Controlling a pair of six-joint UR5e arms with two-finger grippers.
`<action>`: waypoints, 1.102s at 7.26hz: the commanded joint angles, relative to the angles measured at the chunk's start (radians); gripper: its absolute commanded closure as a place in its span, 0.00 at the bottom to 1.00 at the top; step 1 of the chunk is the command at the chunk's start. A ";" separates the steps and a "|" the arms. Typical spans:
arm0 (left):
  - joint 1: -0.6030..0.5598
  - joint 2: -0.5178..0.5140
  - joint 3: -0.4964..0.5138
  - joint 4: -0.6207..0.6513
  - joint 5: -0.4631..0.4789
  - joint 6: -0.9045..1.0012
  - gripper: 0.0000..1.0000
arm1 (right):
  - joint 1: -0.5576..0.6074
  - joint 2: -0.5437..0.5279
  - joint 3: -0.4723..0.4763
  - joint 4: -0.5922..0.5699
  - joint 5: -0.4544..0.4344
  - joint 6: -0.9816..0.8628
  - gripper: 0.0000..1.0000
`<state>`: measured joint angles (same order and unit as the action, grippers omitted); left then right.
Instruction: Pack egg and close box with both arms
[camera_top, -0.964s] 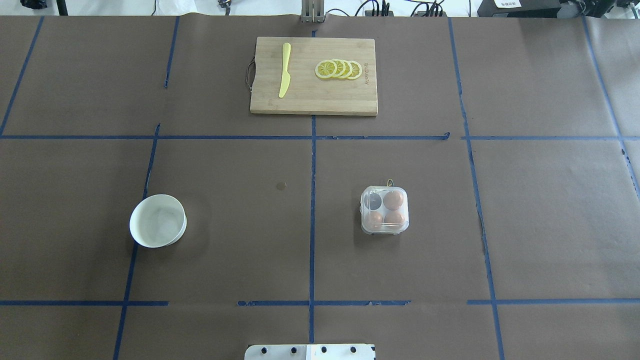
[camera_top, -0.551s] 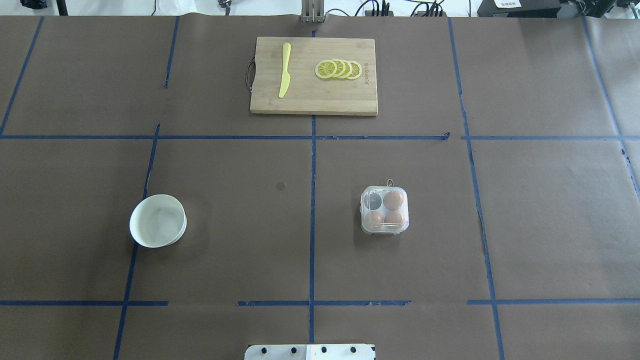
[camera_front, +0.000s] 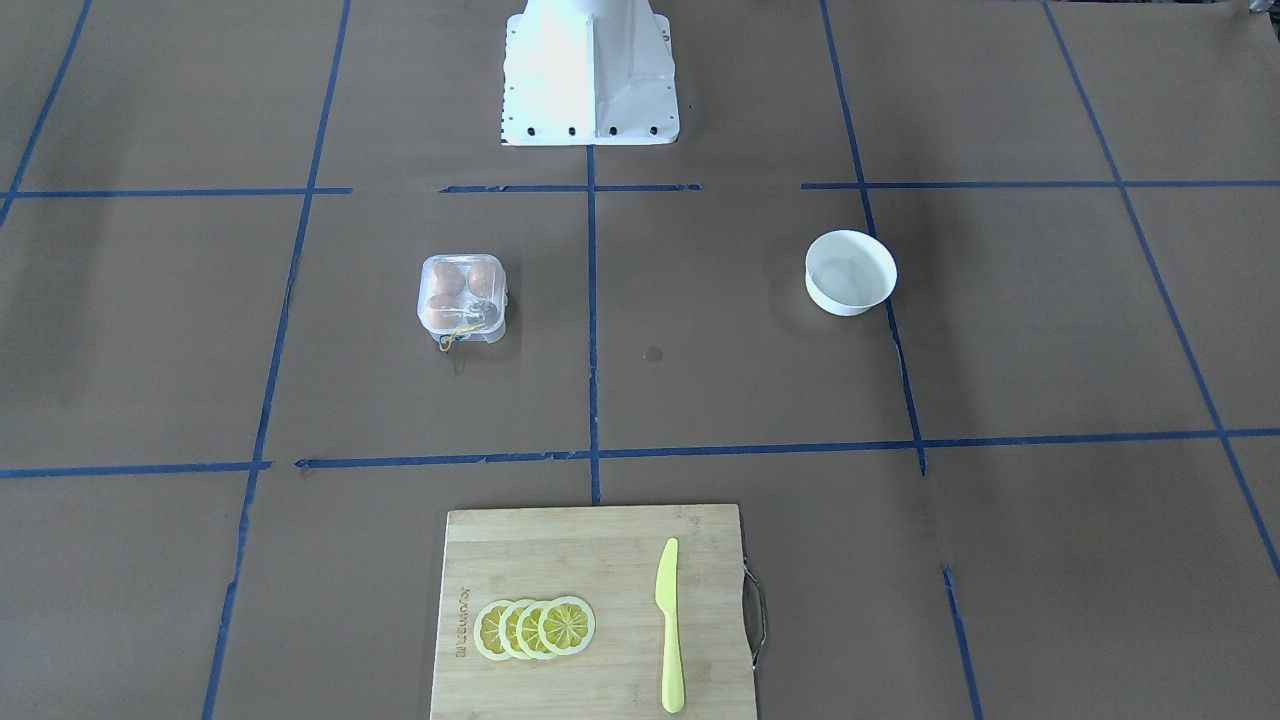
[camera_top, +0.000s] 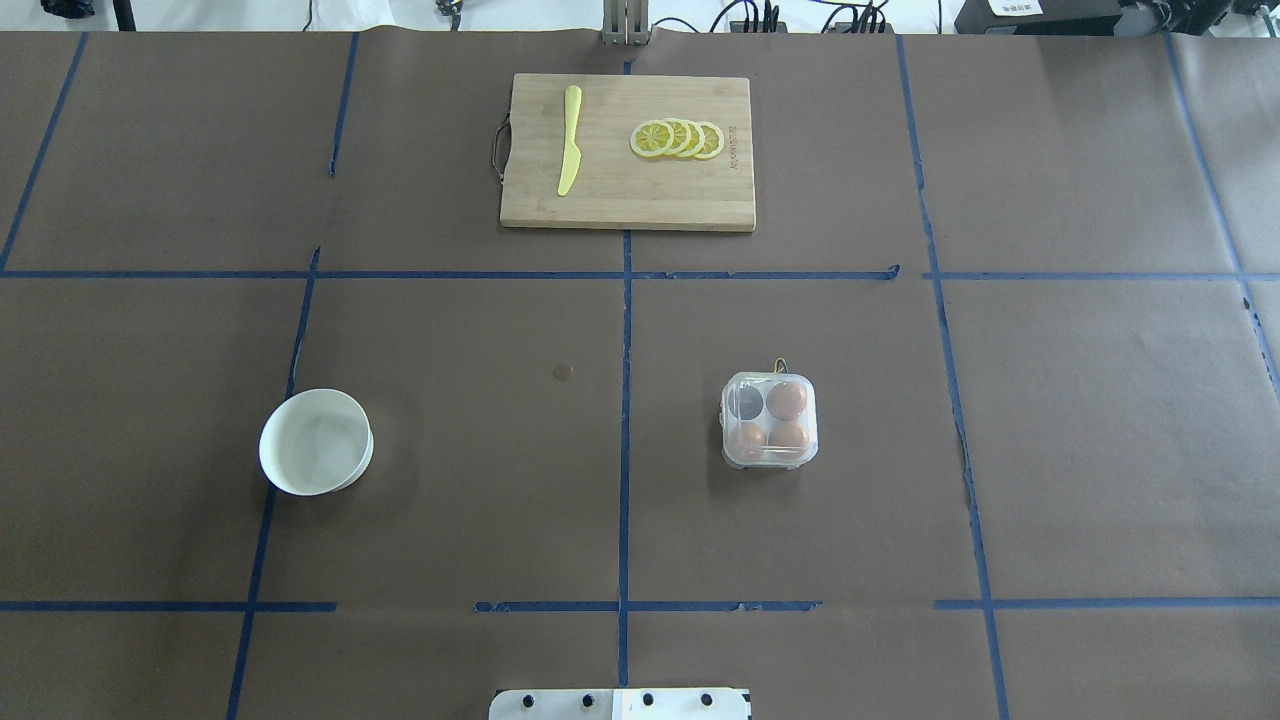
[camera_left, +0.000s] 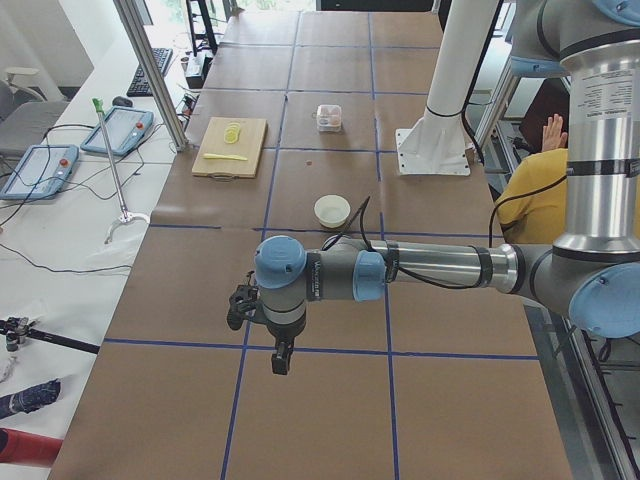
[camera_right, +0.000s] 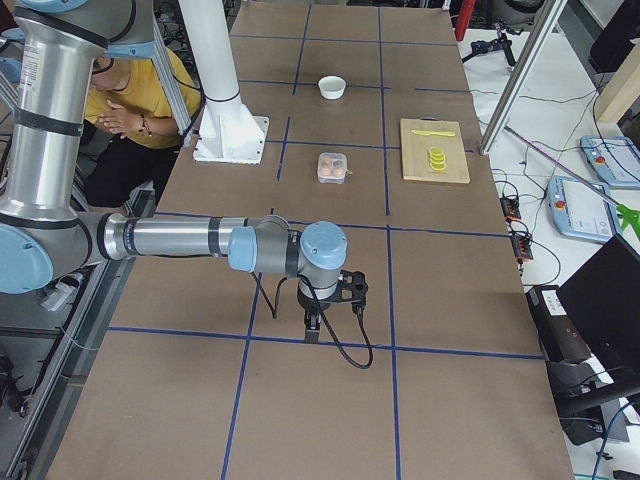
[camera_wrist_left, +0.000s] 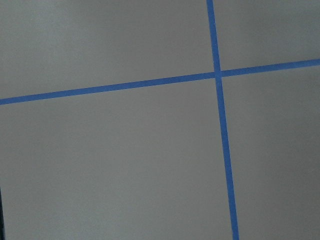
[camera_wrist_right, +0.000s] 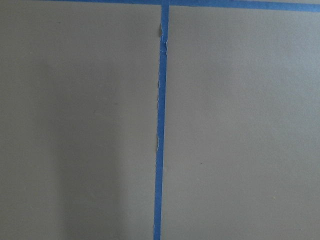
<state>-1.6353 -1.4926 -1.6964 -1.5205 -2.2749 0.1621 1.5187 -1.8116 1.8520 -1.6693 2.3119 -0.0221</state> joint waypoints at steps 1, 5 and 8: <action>0.000 0.002 0.001 0.000 0.000 0.000 0.00 | -0.002 0.000 0.000 0.002 0.001 0.001 0.00; 0.000 0.000 0.001 0.000 0.000 0.000 0.00 | -0.002 0.000 -0.002 0.044 0.003 -0.009 0.00; 0.000 0.000 0.001 0.002 -0.015 0.000 0.00 | -0.011 -0.005 -0.043 0.120 0.014 -0.010 0.00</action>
<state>-1.6353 -1.4926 -1.6961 -1.5204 -2.2860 0.1626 1.5097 -1.8121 1.8226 -1.5857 2.3206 -0.0315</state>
